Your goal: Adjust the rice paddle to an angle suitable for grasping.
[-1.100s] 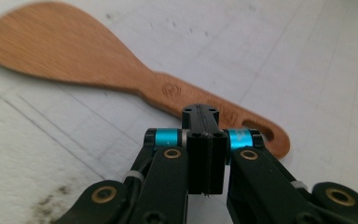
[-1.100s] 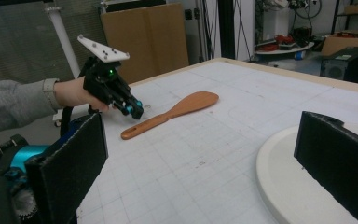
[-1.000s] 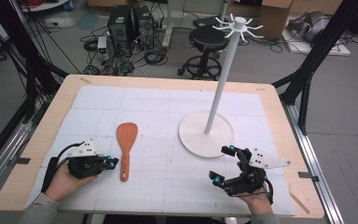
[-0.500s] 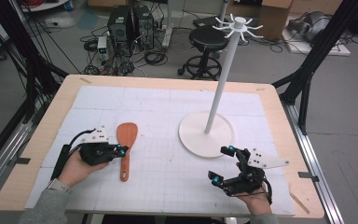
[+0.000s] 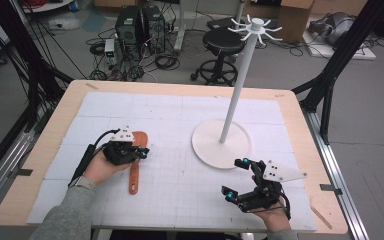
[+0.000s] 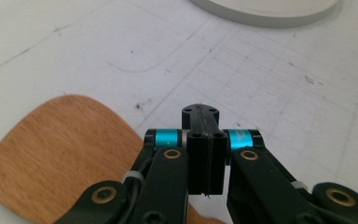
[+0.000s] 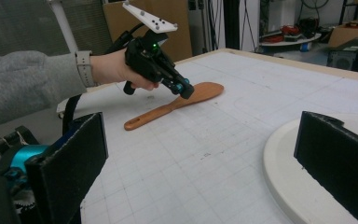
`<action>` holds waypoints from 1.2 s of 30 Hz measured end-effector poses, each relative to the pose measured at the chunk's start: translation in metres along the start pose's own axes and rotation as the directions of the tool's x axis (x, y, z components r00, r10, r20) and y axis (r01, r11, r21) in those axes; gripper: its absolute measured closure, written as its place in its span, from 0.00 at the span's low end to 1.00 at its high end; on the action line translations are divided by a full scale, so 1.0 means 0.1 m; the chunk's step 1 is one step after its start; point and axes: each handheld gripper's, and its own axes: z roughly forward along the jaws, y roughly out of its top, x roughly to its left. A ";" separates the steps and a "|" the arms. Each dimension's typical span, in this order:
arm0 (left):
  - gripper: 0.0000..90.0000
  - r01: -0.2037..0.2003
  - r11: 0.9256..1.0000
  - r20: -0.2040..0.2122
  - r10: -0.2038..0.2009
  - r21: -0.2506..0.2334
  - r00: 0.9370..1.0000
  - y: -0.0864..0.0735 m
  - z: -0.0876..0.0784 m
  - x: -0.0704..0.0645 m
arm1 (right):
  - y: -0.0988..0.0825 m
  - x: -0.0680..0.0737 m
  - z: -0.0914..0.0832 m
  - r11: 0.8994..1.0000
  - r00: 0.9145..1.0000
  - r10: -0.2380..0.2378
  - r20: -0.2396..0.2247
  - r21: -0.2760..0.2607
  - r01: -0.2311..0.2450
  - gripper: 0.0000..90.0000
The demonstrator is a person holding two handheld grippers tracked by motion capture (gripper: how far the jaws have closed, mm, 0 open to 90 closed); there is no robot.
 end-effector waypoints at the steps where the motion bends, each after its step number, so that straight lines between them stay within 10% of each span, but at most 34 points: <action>1: 1.00 0.014 1.000 0.003 -0.014 -0.003 1.000 0.02 0.02 0.02 | 0.00 -0.01 -0.01 1.000 1.000 0.007 0.002 -0.004 -0.007 0.02; 18: 1.00 0.042 0.995 -0.110 -0.031 0.092 0.993 0.15 0.44 0.28 | -0.06 -0.06 -0.08 0.999 0.999 0.034 0.017 -0.011 -0.034 0.02; 36: 1.00 0.061 0.989 -0.140 -0.042 0.136 0.989 -0.01 0.18 0.33 | -0.05 -0.03 -0.13 1.000 1.000 0.014 0.025 -0.004 -0.014 0.02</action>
